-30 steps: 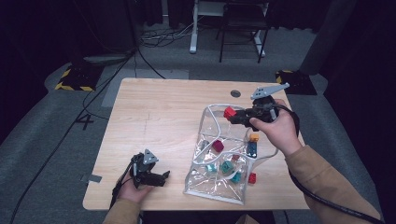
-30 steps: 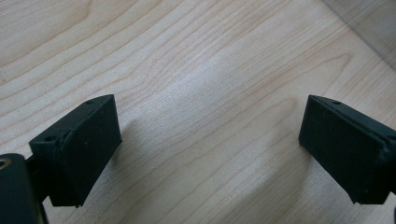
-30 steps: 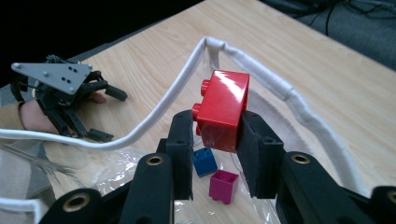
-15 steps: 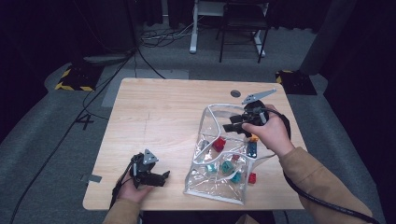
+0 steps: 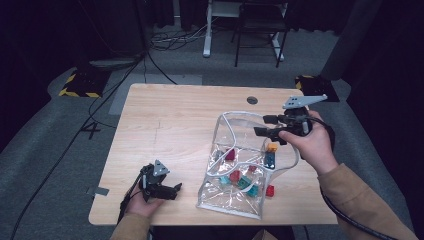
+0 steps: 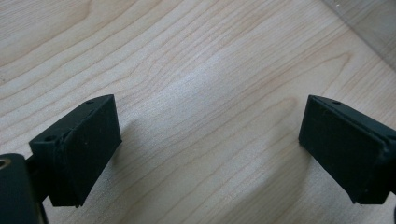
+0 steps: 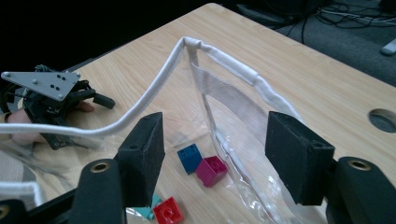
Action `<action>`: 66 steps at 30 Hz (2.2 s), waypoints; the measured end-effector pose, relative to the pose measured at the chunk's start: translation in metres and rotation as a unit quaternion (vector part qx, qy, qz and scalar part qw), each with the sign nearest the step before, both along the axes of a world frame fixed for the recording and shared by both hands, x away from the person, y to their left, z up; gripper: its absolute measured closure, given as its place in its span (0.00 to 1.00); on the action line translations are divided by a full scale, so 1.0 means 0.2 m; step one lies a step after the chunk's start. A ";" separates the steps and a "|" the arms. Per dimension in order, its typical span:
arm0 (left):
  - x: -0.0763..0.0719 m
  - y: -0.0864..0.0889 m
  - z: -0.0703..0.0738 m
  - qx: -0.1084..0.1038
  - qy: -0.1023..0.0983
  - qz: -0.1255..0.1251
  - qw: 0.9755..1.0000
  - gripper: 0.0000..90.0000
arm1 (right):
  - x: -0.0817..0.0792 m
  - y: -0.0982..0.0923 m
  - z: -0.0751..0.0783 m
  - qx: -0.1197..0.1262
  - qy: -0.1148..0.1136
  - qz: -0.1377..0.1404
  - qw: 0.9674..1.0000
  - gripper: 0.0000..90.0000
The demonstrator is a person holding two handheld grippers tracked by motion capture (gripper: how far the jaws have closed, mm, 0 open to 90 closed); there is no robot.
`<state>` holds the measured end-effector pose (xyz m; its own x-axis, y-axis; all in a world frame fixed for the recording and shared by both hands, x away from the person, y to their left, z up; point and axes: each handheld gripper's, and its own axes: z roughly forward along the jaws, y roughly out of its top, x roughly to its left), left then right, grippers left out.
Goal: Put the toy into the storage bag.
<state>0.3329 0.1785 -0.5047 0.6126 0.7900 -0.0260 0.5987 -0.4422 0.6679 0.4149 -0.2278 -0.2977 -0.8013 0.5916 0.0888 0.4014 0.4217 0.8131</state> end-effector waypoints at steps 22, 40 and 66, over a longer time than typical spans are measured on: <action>0.00 0.00 0.00 0.000 0.000 0.001 1.000 0.06 | -0.29 -0.43 -0.03 -0.003 -0.021 -0.056 0.998 0.33; 0.00 0.00 0.00 0.000 0.000 0.001 1.000 0.06 | -0.46 -0.55 -0.27 -0.010 0.002 -0.072 0.997 0.30; 0.00 0.00 0.00 0.000 0.000 0.001 1.000 0.06 | -0.46 -0.35 -0.84 -0.050 0.046 -0.017 0.998 0.35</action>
<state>0.3331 0.1783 -0.5048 0.6113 0.7909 -0.0261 0.5991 -0.4410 0.6683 0.3230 -0.2984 -0.4658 -0.7716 0.6281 0.1003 0.4876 0.4828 0.7274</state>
